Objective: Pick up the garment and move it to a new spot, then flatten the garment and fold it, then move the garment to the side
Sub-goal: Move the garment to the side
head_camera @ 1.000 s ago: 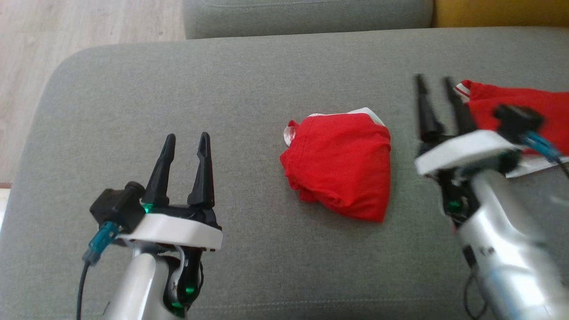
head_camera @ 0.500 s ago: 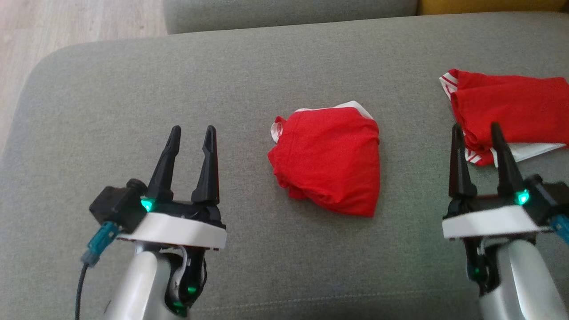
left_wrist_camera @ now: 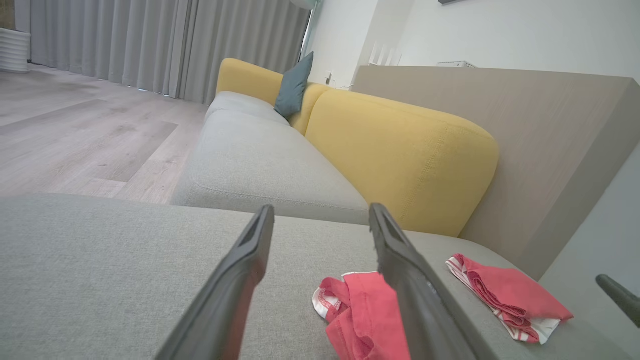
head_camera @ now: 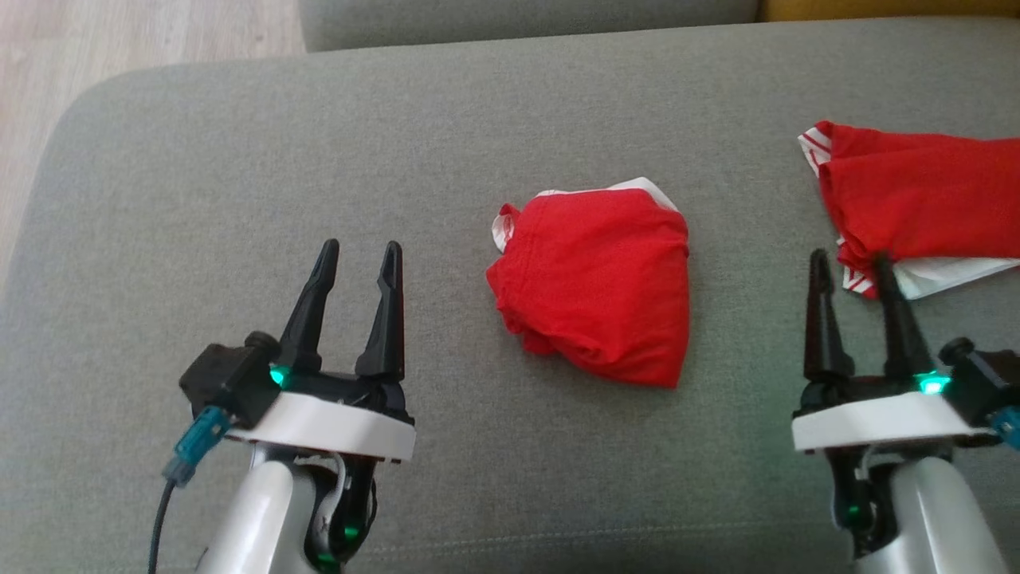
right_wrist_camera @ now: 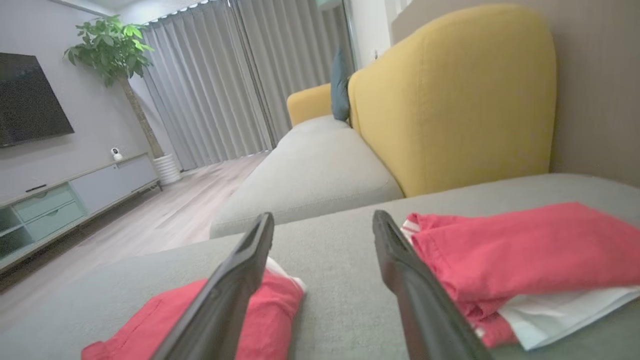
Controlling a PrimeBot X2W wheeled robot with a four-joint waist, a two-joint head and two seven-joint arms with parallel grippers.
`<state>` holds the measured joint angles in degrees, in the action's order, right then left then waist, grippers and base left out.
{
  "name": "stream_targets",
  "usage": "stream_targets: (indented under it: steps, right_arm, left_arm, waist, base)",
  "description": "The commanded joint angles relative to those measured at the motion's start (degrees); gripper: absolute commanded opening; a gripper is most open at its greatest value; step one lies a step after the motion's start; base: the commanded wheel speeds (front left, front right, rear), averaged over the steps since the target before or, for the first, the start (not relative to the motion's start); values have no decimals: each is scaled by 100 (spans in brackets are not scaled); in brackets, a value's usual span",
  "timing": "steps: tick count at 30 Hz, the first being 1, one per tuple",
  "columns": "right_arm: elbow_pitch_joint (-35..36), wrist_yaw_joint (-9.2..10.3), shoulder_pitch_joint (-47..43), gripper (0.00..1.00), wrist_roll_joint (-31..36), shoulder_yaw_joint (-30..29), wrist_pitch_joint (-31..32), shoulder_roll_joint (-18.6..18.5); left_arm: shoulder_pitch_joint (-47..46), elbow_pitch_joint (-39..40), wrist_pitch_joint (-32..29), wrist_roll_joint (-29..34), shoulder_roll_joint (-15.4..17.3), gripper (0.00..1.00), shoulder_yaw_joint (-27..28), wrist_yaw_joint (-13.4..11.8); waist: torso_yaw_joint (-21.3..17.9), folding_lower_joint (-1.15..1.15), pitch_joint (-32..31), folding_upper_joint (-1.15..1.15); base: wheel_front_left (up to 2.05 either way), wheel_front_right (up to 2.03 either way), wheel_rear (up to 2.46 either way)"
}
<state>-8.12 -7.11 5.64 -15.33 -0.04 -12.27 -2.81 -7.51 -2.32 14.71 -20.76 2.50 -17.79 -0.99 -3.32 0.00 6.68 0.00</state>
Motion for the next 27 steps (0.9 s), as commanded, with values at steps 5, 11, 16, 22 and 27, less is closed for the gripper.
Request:
stream_targets:
  steps: [5,11,16,22,27]
  right_arm:
    - [-415,-37,310,100,-708,512,404,-8]
    - [-1344,-37,748,100,-1445,1009,606,-8]
    - [-2330,-37,1295,100,-1906,1197,561,-7]
    - [-3422,-37,1940,100,-2104,1462,370,-7]
    - [-4019,-37,2228,100,-2167,1685,263,-7]
  left_arm:
    - [-307,121,29,26,38,100,142,24]
    - [-352,51,29,67,38,100,59,42]
    - [-445,47,29,96,38,100,20,51]
    - [-540,40,29,121,38,100,-19,50]
    - [-568,36,29,122,38,100,-29,46]
  waist:
    - [148,0,169,0]
    - [299,0,311,0]
    - [436,0,452,0]
    - [545,0,636,0]
    - [583,0,693,0]
  base:
    - [0,0,0]
    - [0,0,0]
    - [0,0,0]
    - [0,0,0]
    - [0,0,0]
